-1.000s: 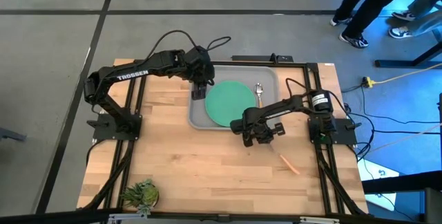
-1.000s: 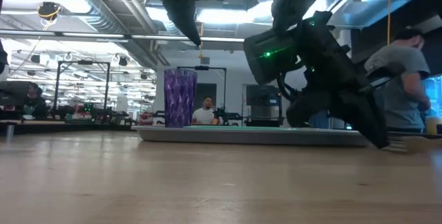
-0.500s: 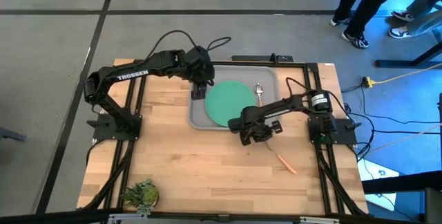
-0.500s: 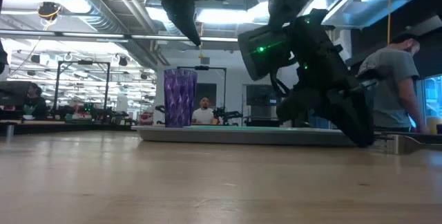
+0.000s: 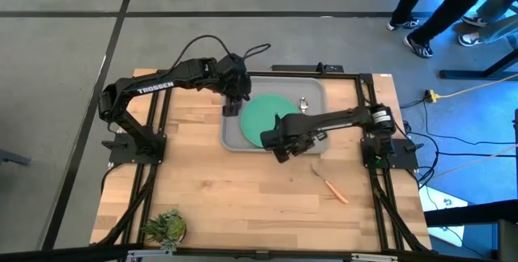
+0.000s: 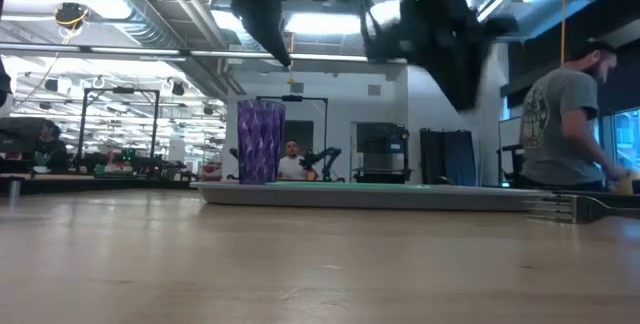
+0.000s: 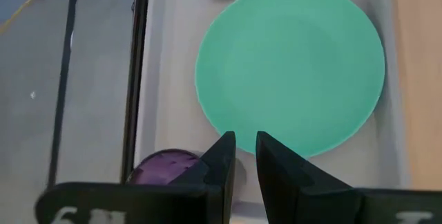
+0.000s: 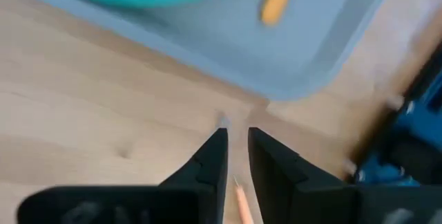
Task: Pick and place plate/cup/fork/spoon on tray
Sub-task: Put the yellow fork on the gray tray to the right of the yellow spoon
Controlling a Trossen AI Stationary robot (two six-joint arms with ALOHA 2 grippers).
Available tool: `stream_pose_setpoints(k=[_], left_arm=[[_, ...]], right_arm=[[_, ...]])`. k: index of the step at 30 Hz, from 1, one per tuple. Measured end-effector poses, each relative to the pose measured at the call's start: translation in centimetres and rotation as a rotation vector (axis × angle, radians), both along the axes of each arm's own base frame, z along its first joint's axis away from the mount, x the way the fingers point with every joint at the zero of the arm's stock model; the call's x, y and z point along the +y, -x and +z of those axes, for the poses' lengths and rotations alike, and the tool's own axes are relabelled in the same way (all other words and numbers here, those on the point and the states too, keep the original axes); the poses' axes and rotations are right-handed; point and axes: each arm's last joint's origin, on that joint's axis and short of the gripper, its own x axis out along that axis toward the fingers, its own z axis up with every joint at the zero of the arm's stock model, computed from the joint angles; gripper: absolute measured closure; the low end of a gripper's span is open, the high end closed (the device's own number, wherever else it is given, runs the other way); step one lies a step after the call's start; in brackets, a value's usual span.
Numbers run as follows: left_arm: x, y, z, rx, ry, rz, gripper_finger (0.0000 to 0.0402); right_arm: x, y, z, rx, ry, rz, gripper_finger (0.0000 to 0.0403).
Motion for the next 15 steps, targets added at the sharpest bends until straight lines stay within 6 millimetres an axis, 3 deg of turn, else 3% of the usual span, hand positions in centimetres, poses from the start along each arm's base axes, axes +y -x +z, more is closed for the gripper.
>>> stream_pose_setpoints(k=[6, 11, 15], left_arm=[[-0.3, -0.1, 0.0, -0.003, 0.003, -0.191, 0.035], [-1.3, -0.6, 0.2, -0.088, 0.076, -0.414, 0.035], [-2.8, -1.5, 0.6, -0.15, 0.056, -0.484, 0.035]], right_arm=[[0.5, 1.3, 7.2, -0.245, 0.123, 0.085, 0.0338], [1.6, 4.3, 11.9, -0.41, 0.214, 0.153, 0.0338], [2.5, 7.3, 14.9, -0.523, 0.256, 0.198, 0.0338]])
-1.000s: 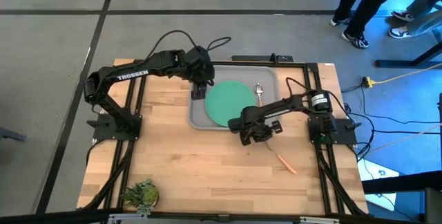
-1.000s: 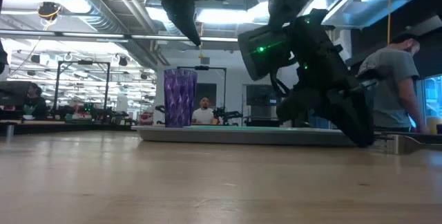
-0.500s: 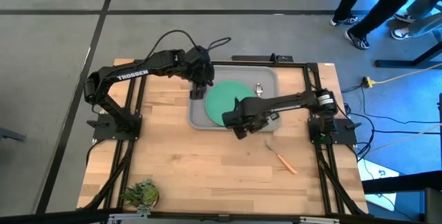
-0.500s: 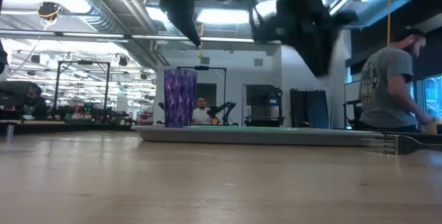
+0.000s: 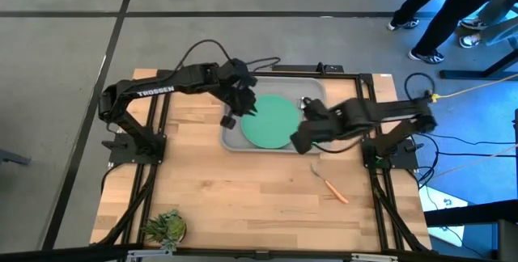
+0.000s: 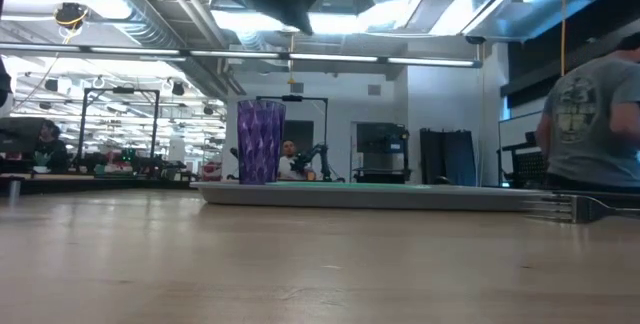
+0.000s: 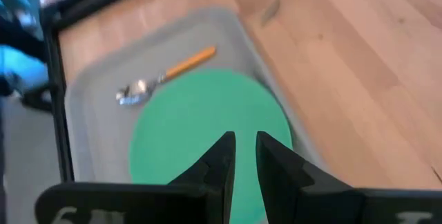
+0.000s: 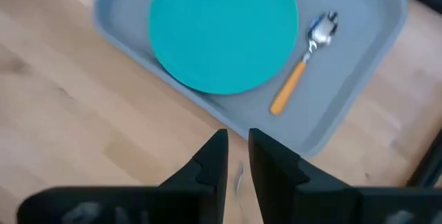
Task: Pick and place plate/cup/fork/spoon on tray
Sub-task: Put the yellow fork on the gray tray to the right of the yellow spoon
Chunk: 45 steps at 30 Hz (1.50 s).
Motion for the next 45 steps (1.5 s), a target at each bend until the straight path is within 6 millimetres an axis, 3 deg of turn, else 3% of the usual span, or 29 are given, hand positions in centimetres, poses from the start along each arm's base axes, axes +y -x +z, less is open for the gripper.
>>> stream_pose_setpoints(k=[8, 17, 22, 25, 32, 40, 45], left_arm=[[-4.5, -3.7, -0.2, -0.141, -0.026, -0.061, 0.035], [-7.7, -8.0, -4.3, -0.128, -0.02, -0.049, 0.035], [-8.5, -8.8, -6.0, -0.075, -0.035, 0.031, 0.035], [-8.8, -8.9, -6.3, -0.061, -0.017, 0.054, 0.035], [-8.9, -8.7, -5.9, -0.075, -0.014, 0.061, 0.035], [-8.1, -8.7, -5.9, -0.071, -0.044, 0.071, 0.035], [-7.9, -8.7, -5.9, -0.072, -0.052, 0.068, 0.035]], right_arm=[[1.7, 4.7, 3.5, -0.156, 0.045, 0.096, 0.0338], [3.3, 7.2, 4.6, -0.159, -0.082, 0.269, 0.0338], [4.8, 7.7, 4.4, -0.13, -0.14, 0.358, 0.0338], [5.8, 7.8, 2.6, -0.057, -0.179, 0.334, 0.0338], [7.5, 7.3, -4.1, 0.161, -0.351, 0.171, 0.0338], [7.9, 5.0, -12.3, 0.081, -0.468, 0.147, 0.0338], [6.8, 5.3, -16.2, 0.114, -0.47, 0.058, 0.0338]])
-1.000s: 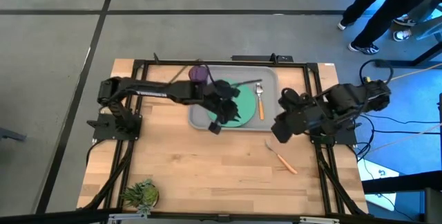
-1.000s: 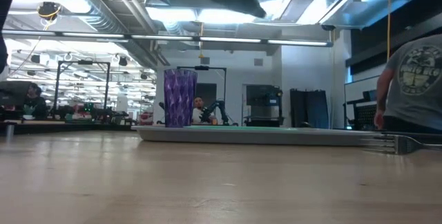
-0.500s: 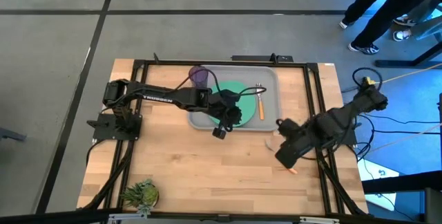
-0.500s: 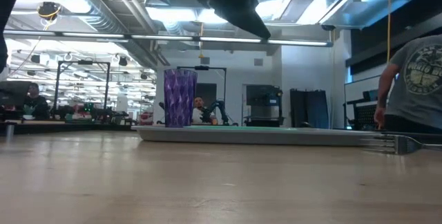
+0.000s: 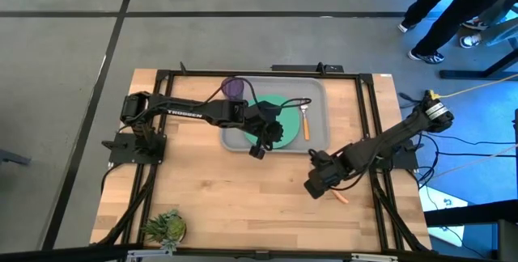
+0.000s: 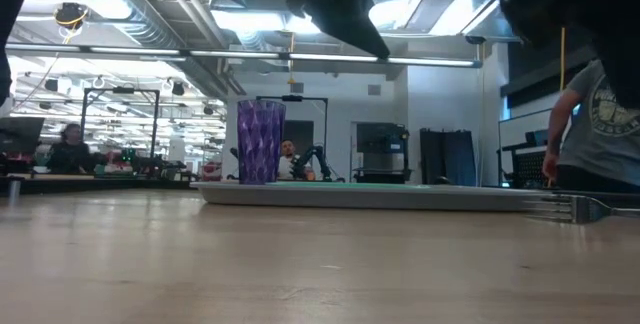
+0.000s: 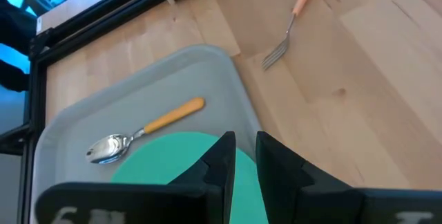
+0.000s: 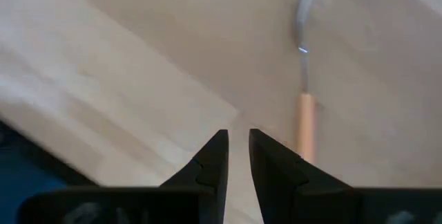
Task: Pick and place plate/cup/fork/spoon on tray
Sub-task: Put the yellow fork on the gray tray to the right of the yellow spoon
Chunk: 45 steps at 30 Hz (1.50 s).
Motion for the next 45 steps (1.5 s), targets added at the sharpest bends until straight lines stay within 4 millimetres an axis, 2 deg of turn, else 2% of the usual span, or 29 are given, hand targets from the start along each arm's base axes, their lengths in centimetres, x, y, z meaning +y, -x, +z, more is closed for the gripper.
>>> stream_pose_setpoints(k=[12, 19, 34, 45], left_arm=[[0.3, 0.0, 0.0, 0.002, -0.002, 0.005, 0.035], [0.4, 0.0, 0.0, 0.002, -0.014, -0.002, 0.035], [1.2, 0.1, 0.0, 0.002, -0.012, 0.017, 0.035], [1.2, 0.1, 0.0, 0.001, 0.008, -0.004, 0.035]], right_arm=[[-1.1, 1.7, -3.8, 0.107, 0.026, -0.011, 0.0338], [-1.4, 2.0, -6.2, 0.053, -0.001, -0.009, 0.0338], [-1.6, 2.5, -6.7, 0.104, 0.026, -0.006, 0.0338], [-1.2, 1.9, -8.8, 0.174, 0.042, 0.0, 0.0338]])
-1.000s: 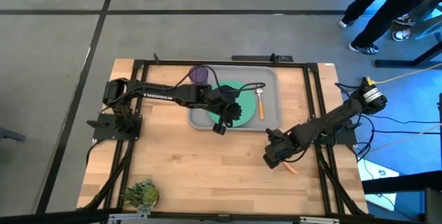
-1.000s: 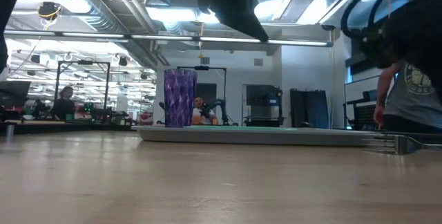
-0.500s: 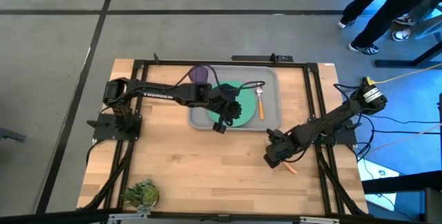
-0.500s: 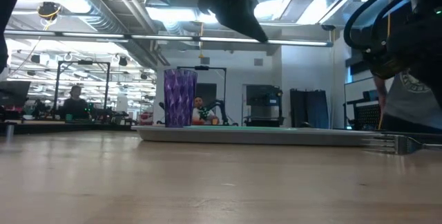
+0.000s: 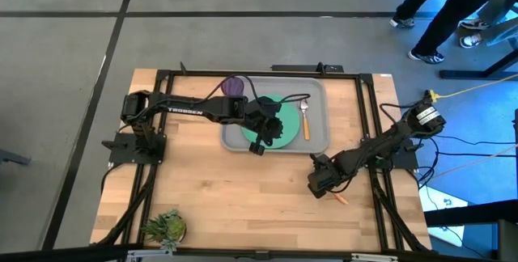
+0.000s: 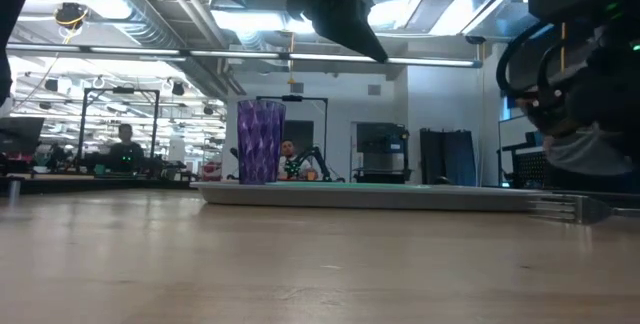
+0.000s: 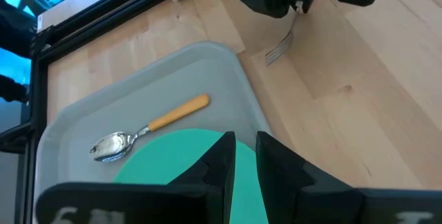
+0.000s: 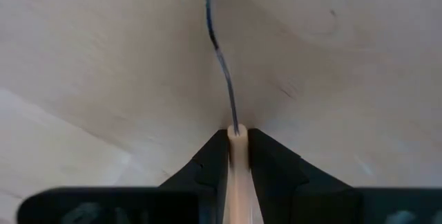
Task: Pick and place plate/cup/fork/spoon on tray
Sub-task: Put the yellow fork on the gray tray to the right of the yellow spoon
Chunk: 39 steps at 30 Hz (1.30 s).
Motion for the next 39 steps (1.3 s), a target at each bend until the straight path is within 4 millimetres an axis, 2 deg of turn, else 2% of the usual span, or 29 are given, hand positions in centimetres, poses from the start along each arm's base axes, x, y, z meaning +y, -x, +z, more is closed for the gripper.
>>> stream_pose_setpoints(k=[9, 15, 20, 28, 39], left_arm=[[0.0, 0.0, 0.0, 0.0, -0.001, 0.0, 0.035], [0.0, 0.0, 0.0, 0.0, -0.013, -0.011, 0.035], [0.0, 0.0, 0.0, 0.003, -0.043, -0.027, 0.035], [0.1, 0.1, -0.1, 0.008, -0.046, -0.028, 0.035], [0.4, 0.1, -0.1, 0.018, -0.067, -0.04, 0.035]], right_arm=[[0.0, -0.2, -0.9, 0.04, 0.063, -0.003, 0.037], [-0.5, 0.0, 0.6, 0.136, 0.237, 0.006, 0.037], [-0.9, -0.1, 2.2, 0.213, 0.277, 0.004, 0.037], [-1.6, -0.8, 3.7, 0.25, 0.263, 0.017, 0.037], [-1.4, -1.2, 3.8, 0.216, 0.24, 0.007, 0.037]])
